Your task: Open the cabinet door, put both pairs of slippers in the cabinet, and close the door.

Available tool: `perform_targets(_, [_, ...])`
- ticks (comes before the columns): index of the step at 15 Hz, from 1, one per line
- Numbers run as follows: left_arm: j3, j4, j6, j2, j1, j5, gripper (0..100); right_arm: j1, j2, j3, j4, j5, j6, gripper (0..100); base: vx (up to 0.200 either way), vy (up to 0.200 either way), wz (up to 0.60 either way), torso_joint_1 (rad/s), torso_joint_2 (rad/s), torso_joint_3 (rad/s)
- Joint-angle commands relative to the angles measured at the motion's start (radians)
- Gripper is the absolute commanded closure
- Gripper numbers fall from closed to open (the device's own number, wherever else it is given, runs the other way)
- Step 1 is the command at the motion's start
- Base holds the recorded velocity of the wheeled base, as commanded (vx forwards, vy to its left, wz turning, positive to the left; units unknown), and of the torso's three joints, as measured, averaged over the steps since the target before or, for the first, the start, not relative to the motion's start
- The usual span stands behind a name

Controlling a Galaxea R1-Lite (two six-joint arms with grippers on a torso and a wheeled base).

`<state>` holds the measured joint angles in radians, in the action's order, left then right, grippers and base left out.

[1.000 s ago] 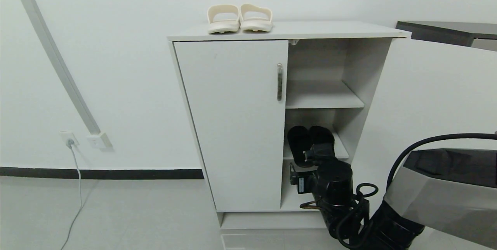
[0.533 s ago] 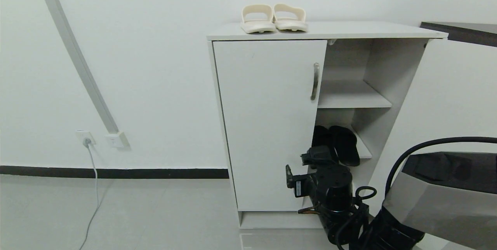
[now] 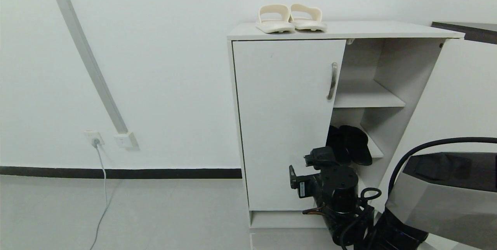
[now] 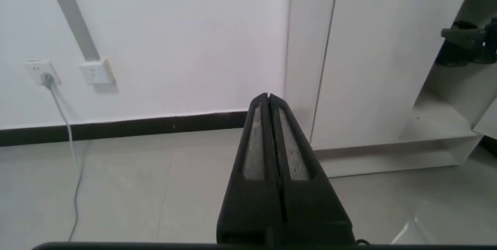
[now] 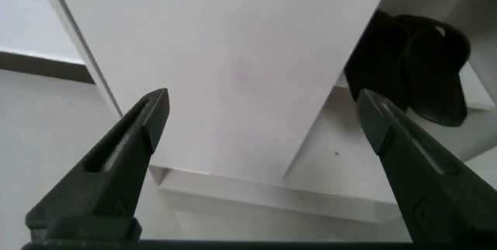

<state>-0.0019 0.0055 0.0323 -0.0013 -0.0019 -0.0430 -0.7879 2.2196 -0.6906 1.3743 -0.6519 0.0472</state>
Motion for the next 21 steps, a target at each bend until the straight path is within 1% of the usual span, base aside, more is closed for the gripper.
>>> perform_targets(1, [0.000, 0.001, 0.000, 0.001, -0.001, 0.000, 100, 0.002, 0.002, 0.002, 0.000, 0.000, 0.000, 0, 0.000, 0.000, 0.00, 0.000, 0.00, 0.000])
perform_targets(8, [0.000, 0.001, 0.000, 0.001, -0.001, 0.000, 100, 0.032, -0.005, 0.010, -0.001, 0.000, -0.017, 0, 0.000, 0.000, 0.00, 0.000, -0.01, -0.011])
perform_targets(10, [0.000, 0.001, 0.000, 0.001, -0.001, 0.000, 100, 0.032, -0.005, 0.008, -0.001, 0.000, -0.018, 0, 0.000, 0.000, 0.00, 0.012, -0.19, -0.269])
perform_targets(13, [-0.001, 0.001, 0.000, 0.001, -0.001, 0.000, 100, 0.032, -0.005, 0.010, -0.001, 0.000, -0.018, 0, 0.000, 0.000, 0.00, 0.036, -0.44, -0.351])
perform_targets(21, [0.000, 0.001, 0.000, 0.001, -0.001, 0.000, 100, 0.030, -0.005, 0.014, 0.002, 0.000, -0.040, 0, 0.000, 0.000, 0.00, 0.121, -0.46, -0.343])
